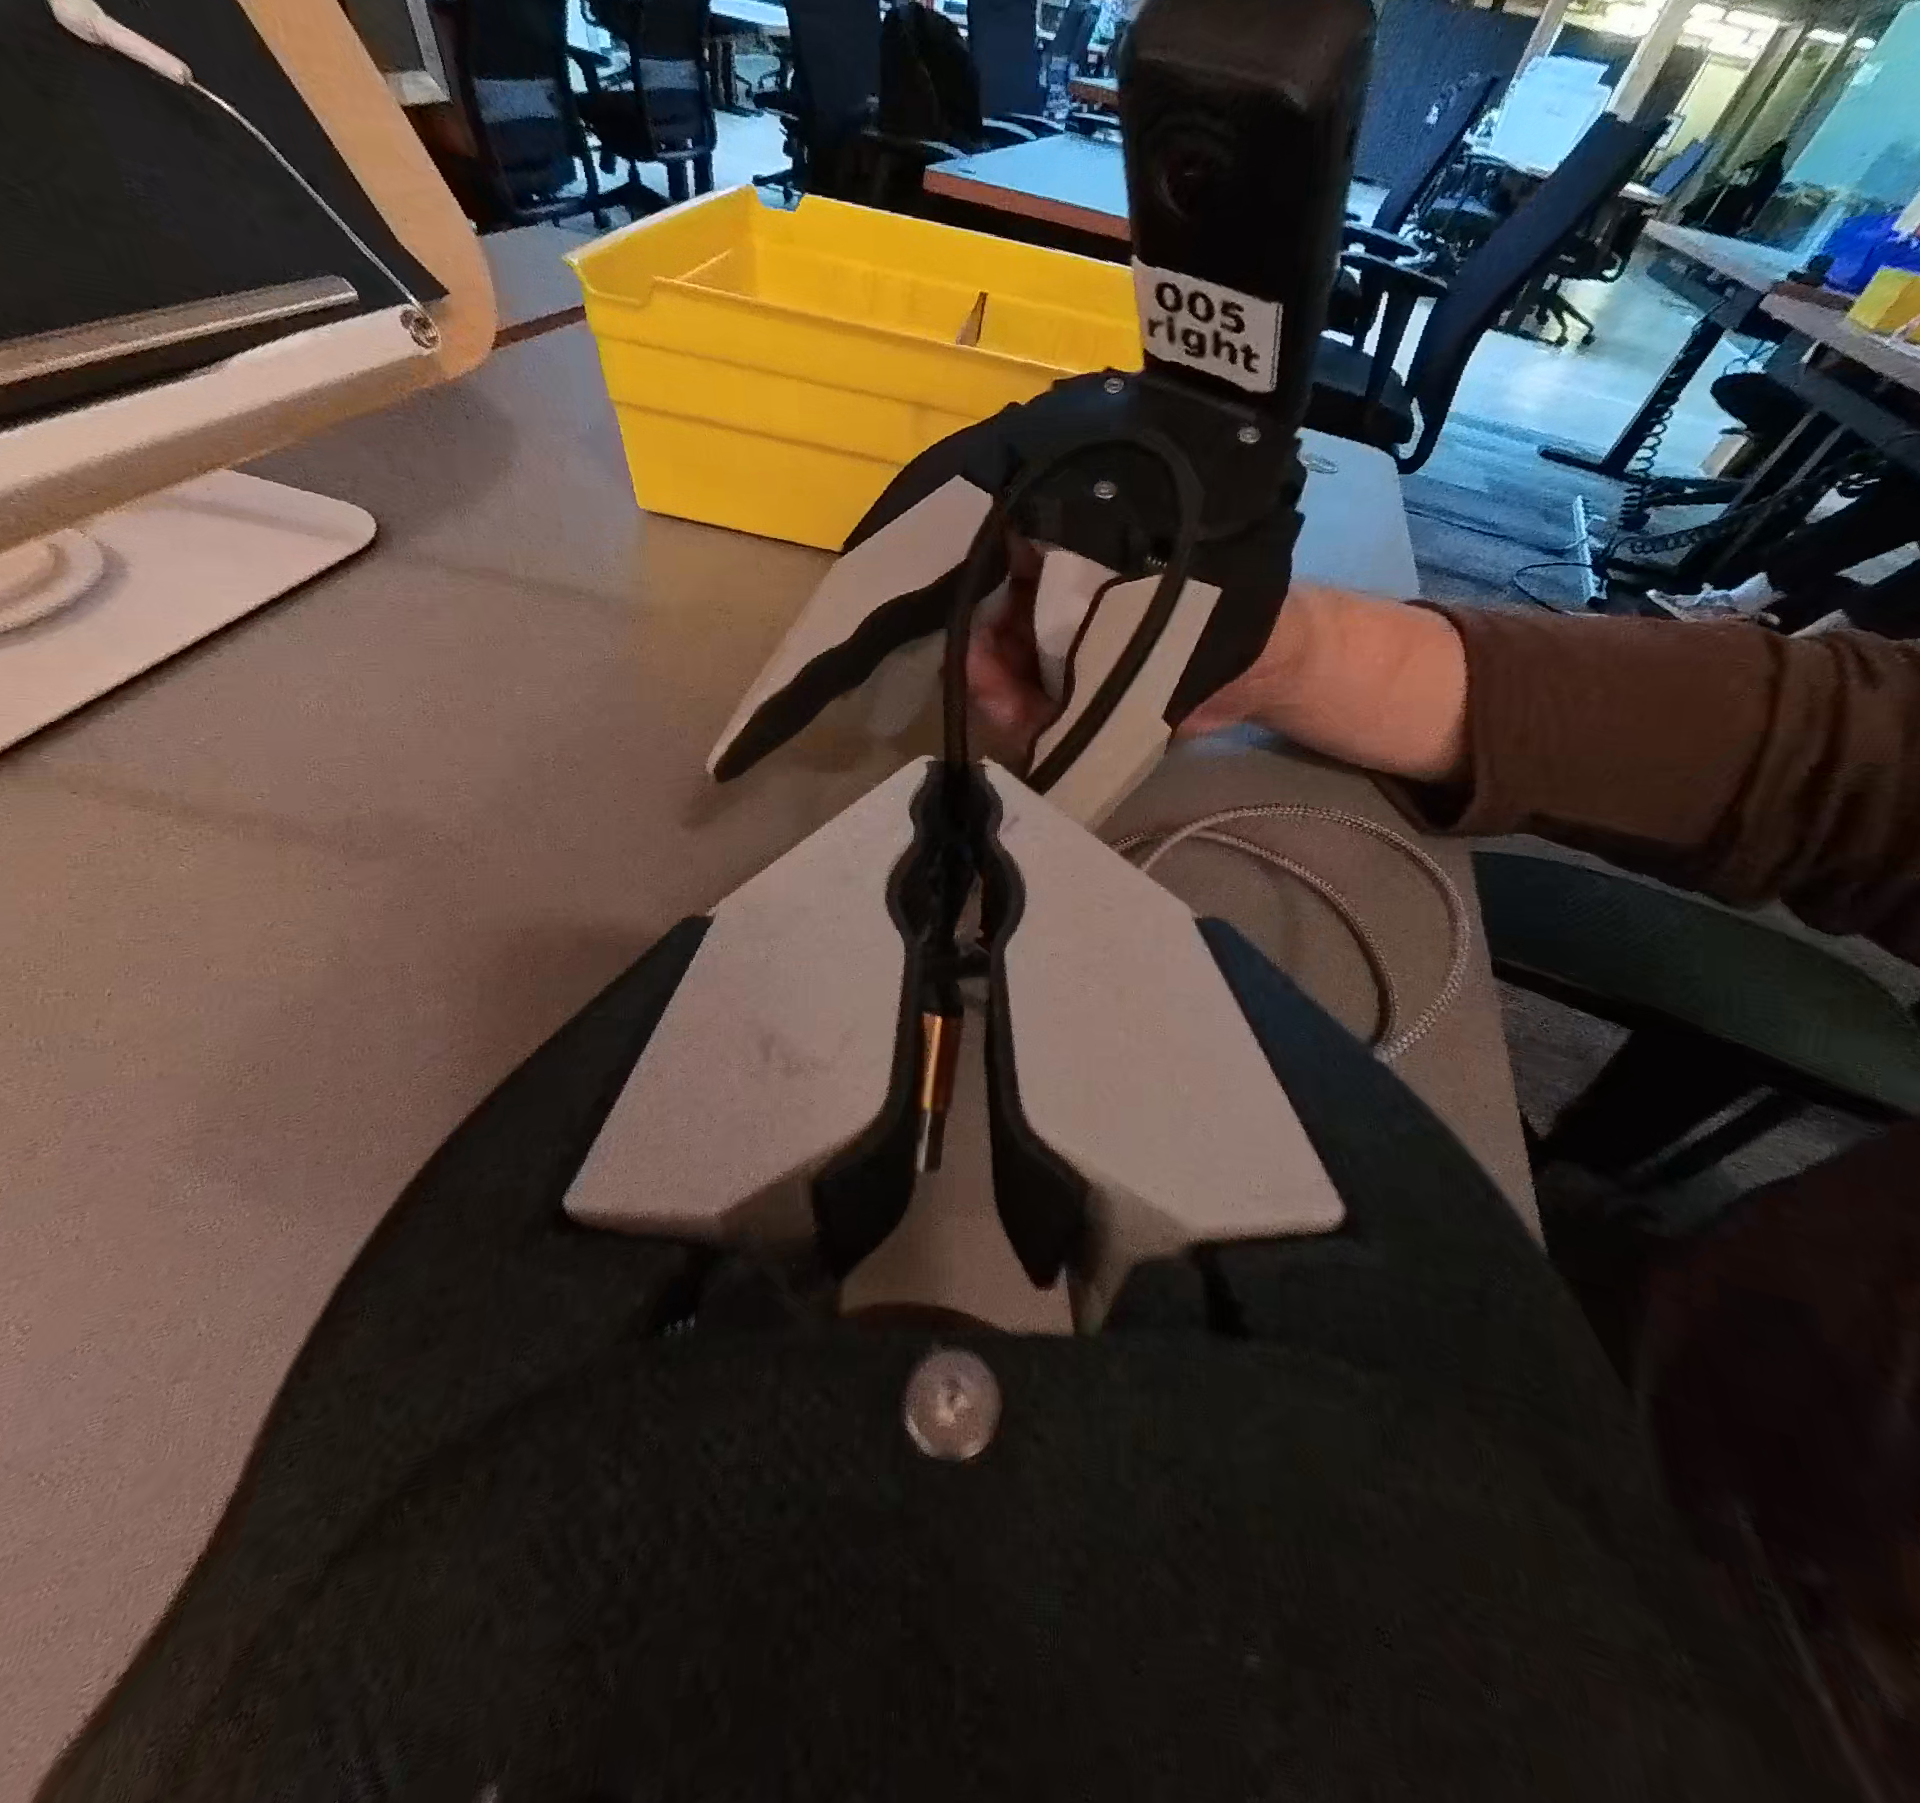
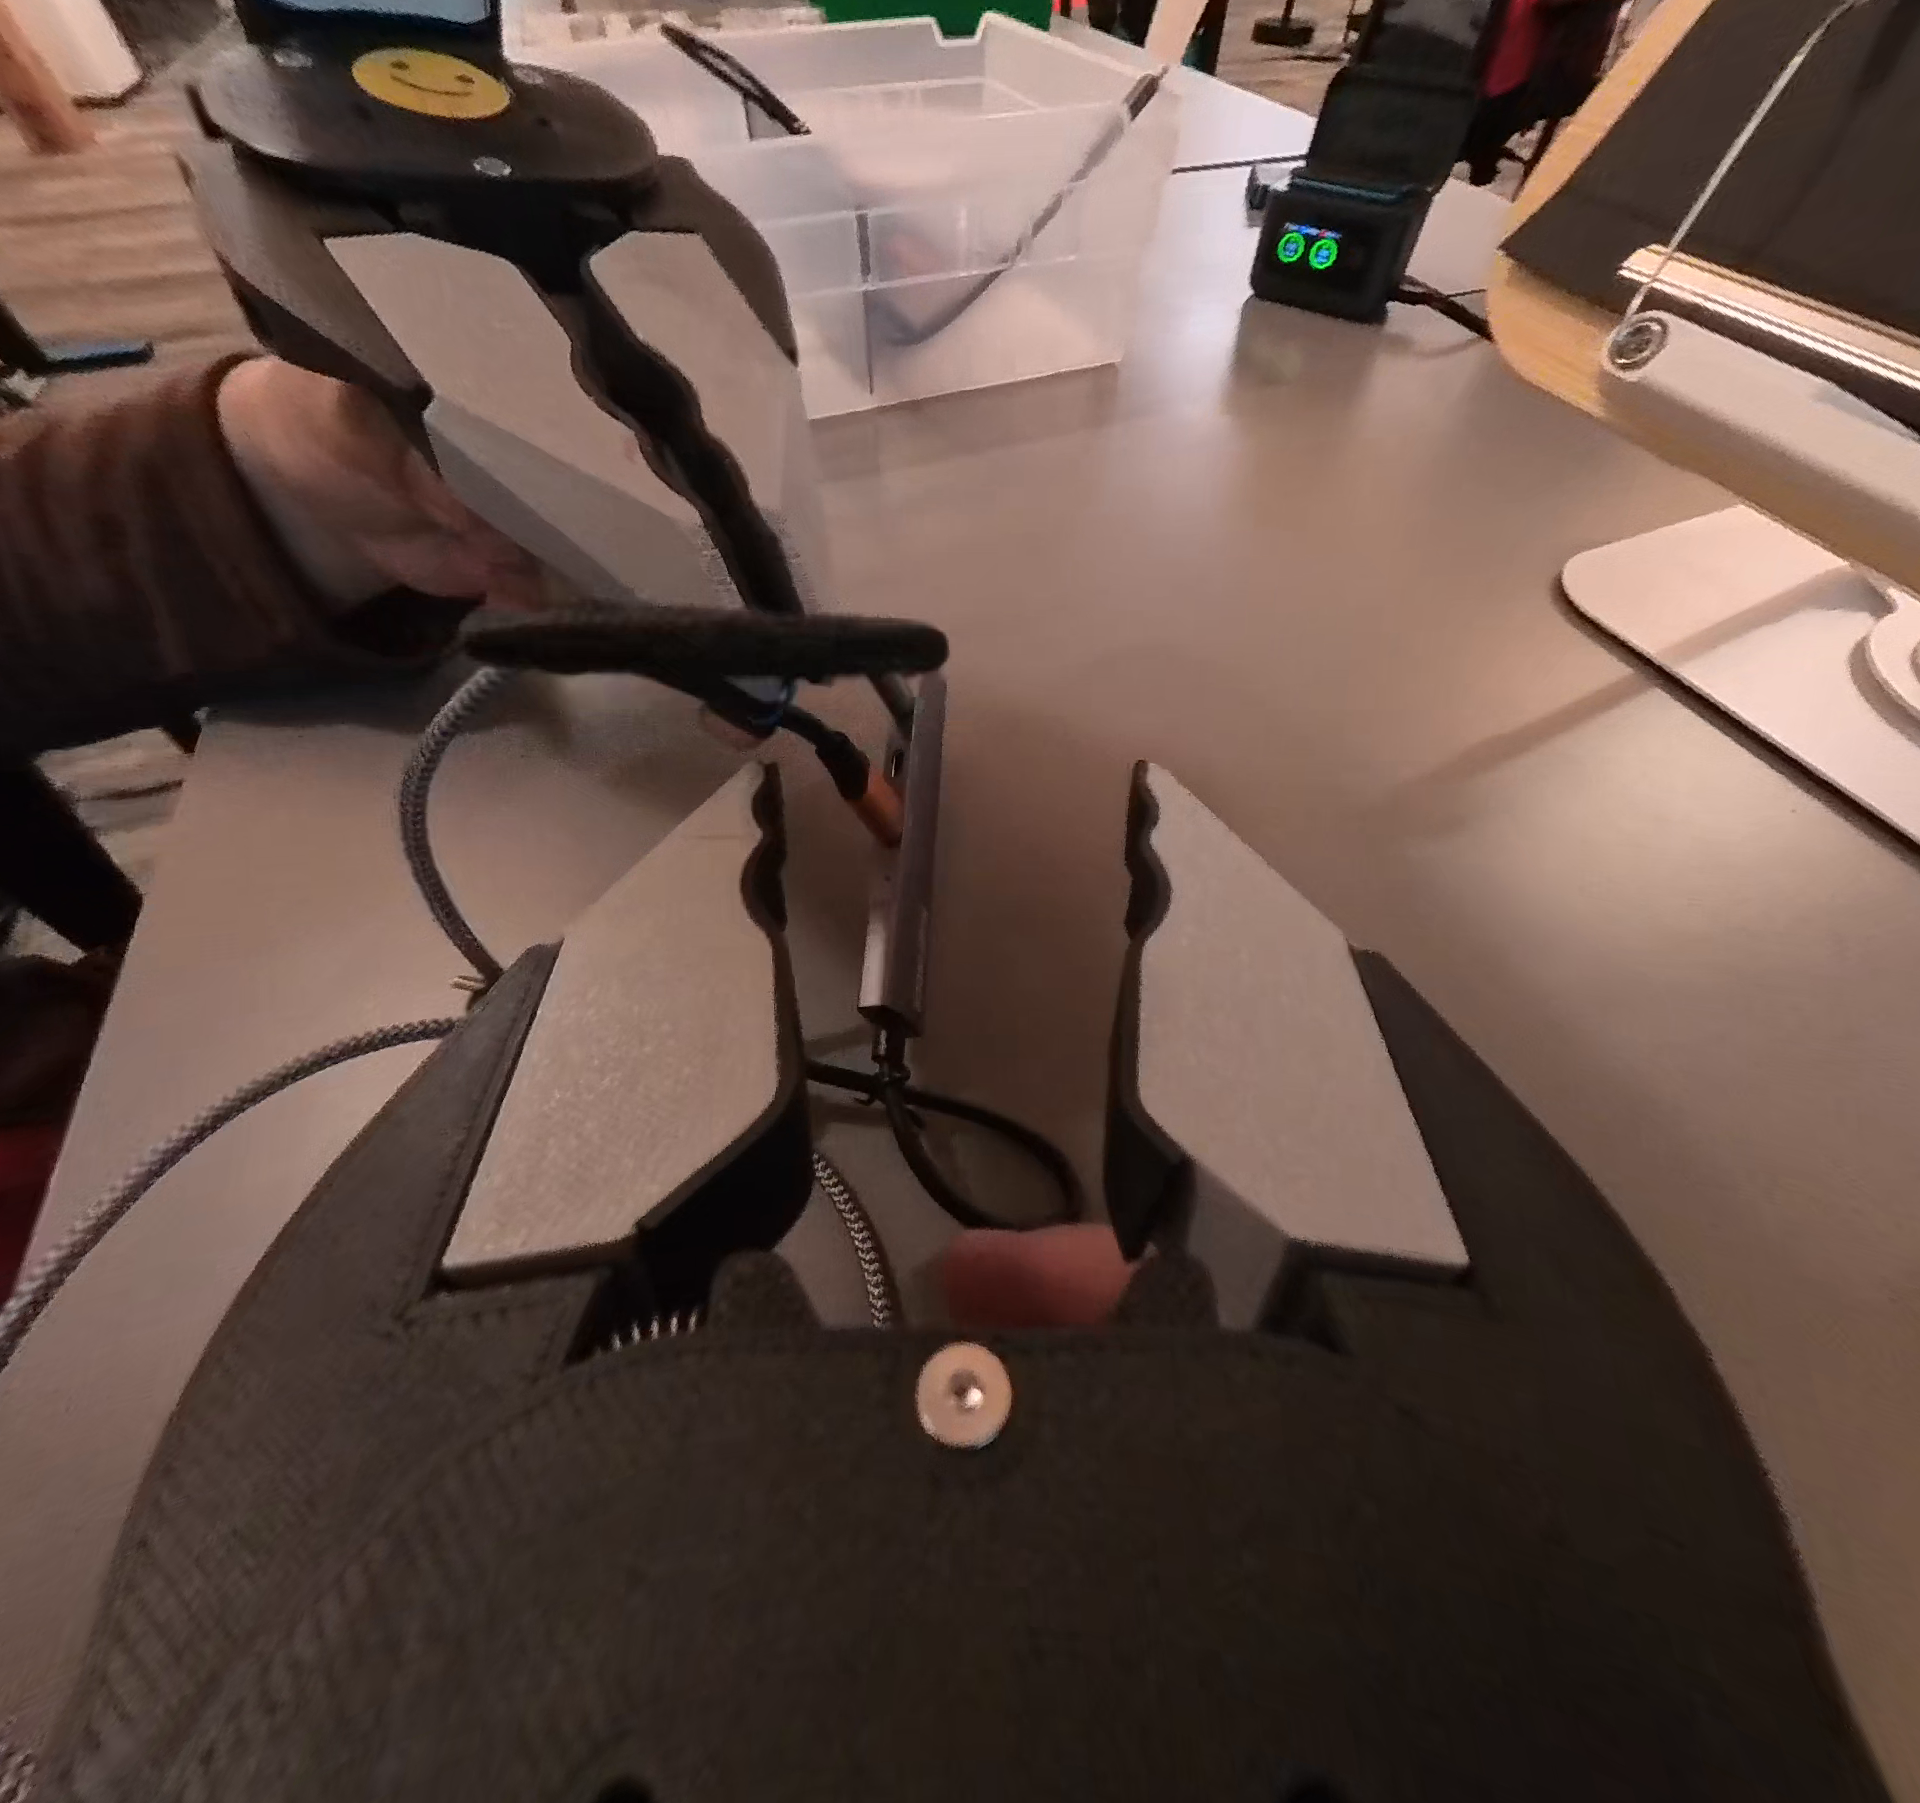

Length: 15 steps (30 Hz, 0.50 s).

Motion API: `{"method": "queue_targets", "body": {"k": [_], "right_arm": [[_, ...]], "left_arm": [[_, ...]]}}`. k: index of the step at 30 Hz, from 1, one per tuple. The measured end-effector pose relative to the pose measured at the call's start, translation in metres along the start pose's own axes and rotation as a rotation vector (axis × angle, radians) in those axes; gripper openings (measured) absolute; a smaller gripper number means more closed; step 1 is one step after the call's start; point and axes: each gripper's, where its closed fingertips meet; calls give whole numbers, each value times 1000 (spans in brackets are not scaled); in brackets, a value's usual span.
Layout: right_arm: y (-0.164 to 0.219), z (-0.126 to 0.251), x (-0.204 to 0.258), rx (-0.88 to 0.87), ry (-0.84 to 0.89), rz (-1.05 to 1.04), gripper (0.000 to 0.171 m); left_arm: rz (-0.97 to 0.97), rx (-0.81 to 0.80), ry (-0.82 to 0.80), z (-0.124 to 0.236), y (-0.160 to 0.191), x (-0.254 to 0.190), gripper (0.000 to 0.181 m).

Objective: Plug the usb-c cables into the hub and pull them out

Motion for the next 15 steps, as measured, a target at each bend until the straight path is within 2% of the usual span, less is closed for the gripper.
{"method": "queue_targets", "body": {"k": [5,15], "right_arm": [[-11,9,7,-79,-14,-39,65],[-5,-4,18,-12,-57,21,63]], "left_arm": [[23,-26,10,1,2,3,1],[-27,-80,159,-1,-17,-18,2]]}}
Point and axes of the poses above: each gripper's, where its closed fingertips meet, z back along the fingers, y out of its underside, x = y × z across the jaws, and after that the axes turned 3 degrees about x, right-handed
